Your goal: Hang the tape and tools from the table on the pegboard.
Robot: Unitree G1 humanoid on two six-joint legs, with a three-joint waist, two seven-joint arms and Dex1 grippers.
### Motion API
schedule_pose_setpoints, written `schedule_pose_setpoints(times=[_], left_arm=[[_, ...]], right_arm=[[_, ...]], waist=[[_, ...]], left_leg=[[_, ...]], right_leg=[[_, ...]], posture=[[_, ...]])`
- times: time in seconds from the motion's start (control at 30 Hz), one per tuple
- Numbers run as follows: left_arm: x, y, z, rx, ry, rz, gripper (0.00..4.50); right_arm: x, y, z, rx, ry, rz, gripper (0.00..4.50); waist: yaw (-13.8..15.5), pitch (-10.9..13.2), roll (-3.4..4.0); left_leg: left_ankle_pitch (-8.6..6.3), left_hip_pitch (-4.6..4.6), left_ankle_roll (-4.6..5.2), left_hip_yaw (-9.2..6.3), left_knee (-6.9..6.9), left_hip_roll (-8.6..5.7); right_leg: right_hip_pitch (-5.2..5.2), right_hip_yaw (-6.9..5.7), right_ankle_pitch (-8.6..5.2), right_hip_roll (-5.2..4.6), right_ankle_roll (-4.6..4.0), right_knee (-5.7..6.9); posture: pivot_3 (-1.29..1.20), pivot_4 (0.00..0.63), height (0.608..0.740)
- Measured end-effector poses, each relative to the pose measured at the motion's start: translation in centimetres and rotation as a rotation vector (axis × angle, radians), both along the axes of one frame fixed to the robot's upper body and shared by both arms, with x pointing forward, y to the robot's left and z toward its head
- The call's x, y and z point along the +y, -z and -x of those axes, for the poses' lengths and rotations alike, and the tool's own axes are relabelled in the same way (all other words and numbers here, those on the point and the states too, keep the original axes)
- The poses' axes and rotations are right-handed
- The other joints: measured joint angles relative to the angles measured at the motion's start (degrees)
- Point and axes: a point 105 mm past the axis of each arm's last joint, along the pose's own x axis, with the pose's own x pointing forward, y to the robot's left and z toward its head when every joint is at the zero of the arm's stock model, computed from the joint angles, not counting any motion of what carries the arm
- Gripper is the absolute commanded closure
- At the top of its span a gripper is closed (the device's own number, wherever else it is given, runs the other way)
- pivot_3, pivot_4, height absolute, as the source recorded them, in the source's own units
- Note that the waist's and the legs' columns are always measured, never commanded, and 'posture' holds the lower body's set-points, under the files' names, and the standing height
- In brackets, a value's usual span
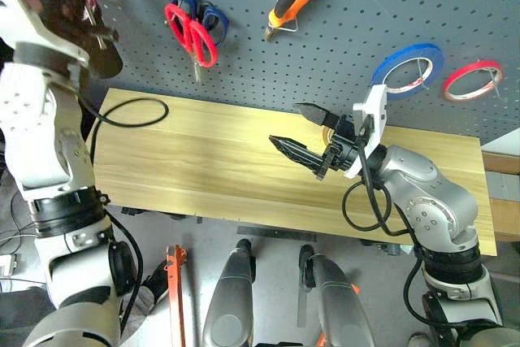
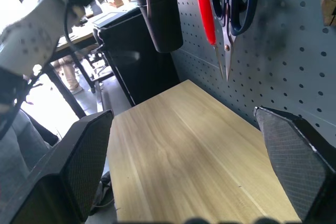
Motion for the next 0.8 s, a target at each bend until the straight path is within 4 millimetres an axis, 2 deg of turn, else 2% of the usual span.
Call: schedule_pose_setpoints(times=[0.17,0.23,0.33,0.4,0.57,0.7,0.8], left_arm=[[0.6,-0.7,-0.5,0.007,0.009,0.014,3.97],[1.4,-2.0,-0.7,-0.007,-0.004,0.031,3.97],[2.7,-4.7,0.3,-0.094,-0.046,0.028,3.97],[3.4,-5.6,0.7,-0.138,-0.059,0.045,3.97],[4.3,-4.7,-0.5,-0.111,-0.061,0.065,3.97],[4.7,-4.8,-0.9,-0.119,-0.076,0.075,3.97],[5.5,-3.5,-2.1,-0.071,-0.095,0.090,3.97]], right_arm=[[0.0,0.0,0.0,-0.007,0.001,-0.001,0.00],[-0.1,0.0,-0.1,-0.007,0.006,-0.001,0.00],[-0.2,0.1,-0.3,-0.004,0.009,-0.002,0.00],[-0.2,0.1,-0.3,-0.005,0.010,-0.001,0.00],[-0.2,0.2,-0.4,-0.011,0.021,0.007,0.00],[-0.2,0.2,-0.4,-0.012,0.024,0.009,0.00],[-0.2,0.2,-0.5,-0.013,0.026,0.009,0.00]], waist=[[0.0,0.0,-0.01],[0.1,0.0,-0.04],[0.0,0.0,-0.05],[0.0,0.0,-0.06],[0.0,-0.1,-0.12],[0.0,-0.1,-0.14],[0.0,-0.1,-0.14]], left_leg=[[0.12,0.00,-0.21,-0.07,0.00,-0.01],[0.12,-0.03,-0.19,-0.16,0.02,-0.05],[0.11,0.00,-0.18,-0.16,0.02,-0.06],[0.12,0.01,-0.20,-0.16,0.02,-0.06],[0.26,-0.02,-0.43,-0.23,0.08,-0.07],[0.27,0.01,-0.43,-0.28,0.08,-0.08],[0.28,0.01,-0.43,-0.29,0.11,-0.09]], right_leg=[[0.00,-0.11,0.01,0.01,-0.01,0.04],[0.00,-0.26,0.01,0.04,-0.02,0.04],[0.03,-0.28,0.02,0.03,-0.04,0.06],[0.05,-0.29,0.03,0.02,-0.05,0.07],[0.08,-0.42,0.06,0.01,-0.09,0.08],[0.14,-0.52,0.07,0.01,-0.12,0.09],[0.15,-0.60,0.11,0.01,-0.19,0.09]], posture=[[0.22,0.400,0.740],[0.22,0.399,0.740],[0.22,0.399,0.740],[0.21,0.391,0.740],[0.21,0.394,0.740],[0.21,0.394,0.740],[0.20,0.395,0.740]])
